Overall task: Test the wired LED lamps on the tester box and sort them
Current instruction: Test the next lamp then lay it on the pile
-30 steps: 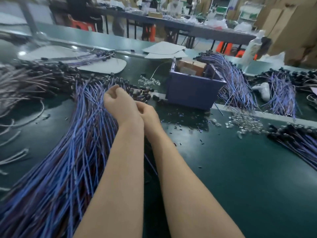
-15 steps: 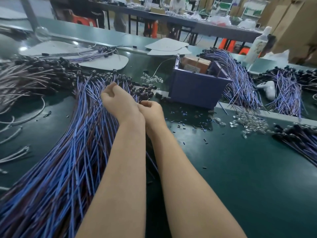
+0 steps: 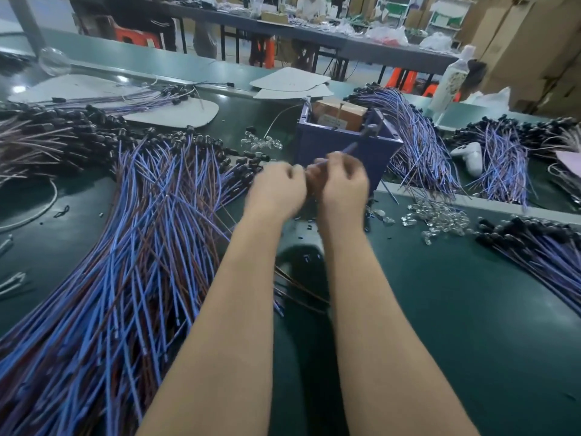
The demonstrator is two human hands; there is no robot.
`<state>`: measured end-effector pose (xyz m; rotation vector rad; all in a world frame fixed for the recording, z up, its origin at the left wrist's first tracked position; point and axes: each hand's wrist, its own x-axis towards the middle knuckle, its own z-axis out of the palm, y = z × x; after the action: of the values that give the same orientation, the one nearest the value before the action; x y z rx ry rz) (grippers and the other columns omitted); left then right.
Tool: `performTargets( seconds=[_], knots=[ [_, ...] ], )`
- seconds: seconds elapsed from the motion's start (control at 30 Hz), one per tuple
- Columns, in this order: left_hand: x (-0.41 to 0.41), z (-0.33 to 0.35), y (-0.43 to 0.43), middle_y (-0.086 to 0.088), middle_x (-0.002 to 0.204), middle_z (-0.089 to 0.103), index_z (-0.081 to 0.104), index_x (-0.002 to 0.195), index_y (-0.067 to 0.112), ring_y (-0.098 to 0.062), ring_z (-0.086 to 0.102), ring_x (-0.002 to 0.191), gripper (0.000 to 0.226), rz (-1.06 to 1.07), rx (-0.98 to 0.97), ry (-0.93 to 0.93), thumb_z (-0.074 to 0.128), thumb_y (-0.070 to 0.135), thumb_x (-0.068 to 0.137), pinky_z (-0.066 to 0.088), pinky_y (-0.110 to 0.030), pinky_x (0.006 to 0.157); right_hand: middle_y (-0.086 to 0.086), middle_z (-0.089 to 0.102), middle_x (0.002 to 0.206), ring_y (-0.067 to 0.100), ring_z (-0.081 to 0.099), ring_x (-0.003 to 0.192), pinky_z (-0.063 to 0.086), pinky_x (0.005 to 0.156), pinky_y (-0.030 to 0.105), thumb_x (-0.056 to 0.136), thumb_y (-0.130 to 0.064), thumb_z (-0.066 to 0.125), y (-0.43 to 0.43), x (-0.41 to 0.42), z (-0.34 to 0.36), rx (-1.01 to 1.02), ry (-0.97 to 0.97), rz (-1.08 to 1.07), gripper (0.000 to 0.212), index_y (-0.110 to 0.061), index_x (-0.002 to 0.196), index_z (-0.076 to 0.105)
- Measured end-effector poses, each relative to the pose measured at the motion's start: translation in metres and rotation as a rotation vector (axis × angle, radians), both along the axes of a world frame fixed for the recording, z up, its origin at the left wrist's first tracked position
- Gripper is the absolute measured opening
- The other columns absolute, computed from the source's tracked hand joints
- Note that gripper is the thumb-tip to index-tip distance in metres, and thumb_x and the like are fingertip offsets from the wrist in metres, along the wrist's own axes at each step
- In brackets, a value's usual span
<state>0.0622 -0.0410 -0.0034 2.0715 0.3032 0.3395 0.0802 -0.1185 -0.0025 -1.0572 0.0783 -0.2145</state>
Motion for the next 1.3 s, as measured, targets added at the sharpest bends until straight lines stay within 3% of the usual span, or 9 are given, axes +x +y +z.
performTargets(
  seconds=[0.07,0.13,0.33,0.4,0.63,0.8,0.9,1.1,1.3],
  knots=[
    [-0.002,0.0,-0.02,-0.007,0.087,0.071,0.064,0.097,0.007,-0.02,0.065,0.082,0.036,-0.295,0.079,0.129,0.035,0.027,0.101,0.05,-0.024,0.066,0.006,0.056,0.072,0.008,0.058,0.049,0.053,0.054,0.02,0.099,-0.009,0.045,-0.038,0.002,0.011,0.195,0.017,-0.156,0.014,-0.01,0.085,0.048],
    [-0.004,0.001,-0.04,0.001,0.069,0.062,0.063,0.089,0.008,-0.015,0.058,0.066,0.034,-0.386,0.081,0.087,0.035,0.024,0.101,0.042,-0.023,0.057,0.005,0.055,0.073,0.008,0.057,0.051,0.053,0.055,0.019,0.099,-0.013,0.047,-0.077,-0.001,0.016,0.272,0.025,-0.271,0.015,-0.011,0.084,0.049],
    [-0.001,0.004,-0.106,-0.005,0.076,0.06,0.062,0.083,0.005,-0.023,0.053,0.069,0.026,-0.483,0.164,-0.152,0.047,0.021,0.097,0.039,-0.029,0.061,-0.001,0.054,0.072,0.01,0.051,0.062,0.046,0.06,0.02,0.097,-0.017,0.05,-0.136,-0.021,-0.009,-0.128,0.025,-0.118,0.018,-0.016,0.083,0.061],
    [-0.001,0.001,-0.122,-0.004,0.075,0.059,0.061,0.082,0.009,-0.027,0.055,0.074,0.02,-0.484,0.165,-0.18,0.051,0.02,0.095,0.044,-0.031,0.065,-0.001,0.058,0.066,0.011,0.054,0.062,0.049,0.062,0.022,0.098,-0.014,0.049,-0.144,-0.023,-0.015,-0.095,0.007,-0.081,0.022,-0.014,0.08,0.061],
    [0.003,-0.03,-0.116,-0.004,0.095,0.069,0.066,0.1,0.015,-0.022,0.058,0.086,0.016,-0.387,0.241,-0.077,0.052,0.022,0.095,0.045,-0.029,0.077,-0.009,0.059,0.052,0.001,0.056,0.048,0.051,0.054,0.014,0.098,-0.015,0.049,-0.17,-0.013,-0.026,0.181,-0.012,-0.386,0.021,-0.015,0.079,0.058],
    [-0.001,-0.034,-0.122,-0.003,0.087,0.07,0.067,0.094,0.013,-0.024,0.061,0.085,0.013,-0.315,0.14,-0.194,0.054,0.017,0.093,0.049,-0.033,0.078,0.002,0.058,0.068,0.005,0.057,0.056,0.052,0.059,0.015,0.093,-0.011,0.057,-0.146,-0.01,-0.04,-0.219,0.027,-0.09,0.017,-0.01,0.077,0.059],
    [-0.001,-0.038,-0.116,0.0,0.084,0.069,0.067,0.092,0.016,-0.023,0.061,0.083,0.013,-0.283,0.127,-0.193,0.056,0.02,0.093,0.05,-0.033,0.078,0.002,0.059,0.065,0.001,0.056,0.052,0.051,0.058,0.015,0.094,-0.012,0.056,-0.144,-0.009,-0.044,-0.335,-0.024,-0.166,0.022,-0.011,0.072,0.059],
    [0.002,-0.042,-0.101,-0.002,0.088,0.071,0.068,0.095,0.016,-0.026,0.061,0.088,0.013,-0.161,0.125,-0.151,0.057,0.023,0.092,0.049,-0.036,0.083,-0.01,0.059,0.045,-0.001,0.055,0.044,0.049,0.051,0.013,0.094,-0.015,0.056,-0.167,-0.009,-0.039,0.033,0.029,-0.457,0.024,-0.012,0.071,0.057],
    [0.0,-0.041,-0.109,0.004,0.073,0.066,0.069,0.089,0.015,-0.017,0.062,0.075,0.012,-0.196,0.022,-0.163,0.059,0.02,0.092,0.048,-0.025,0.075,-0.003,0.061,0.061,0.005,0.058,0.056,0.053,0.06,0.015,0.094,-0.008,0.055,-0.146,-0.008,-0.042,-0.014,0.046,-0.161,0.019,-0.012,0.075,0.056]
  ],
)
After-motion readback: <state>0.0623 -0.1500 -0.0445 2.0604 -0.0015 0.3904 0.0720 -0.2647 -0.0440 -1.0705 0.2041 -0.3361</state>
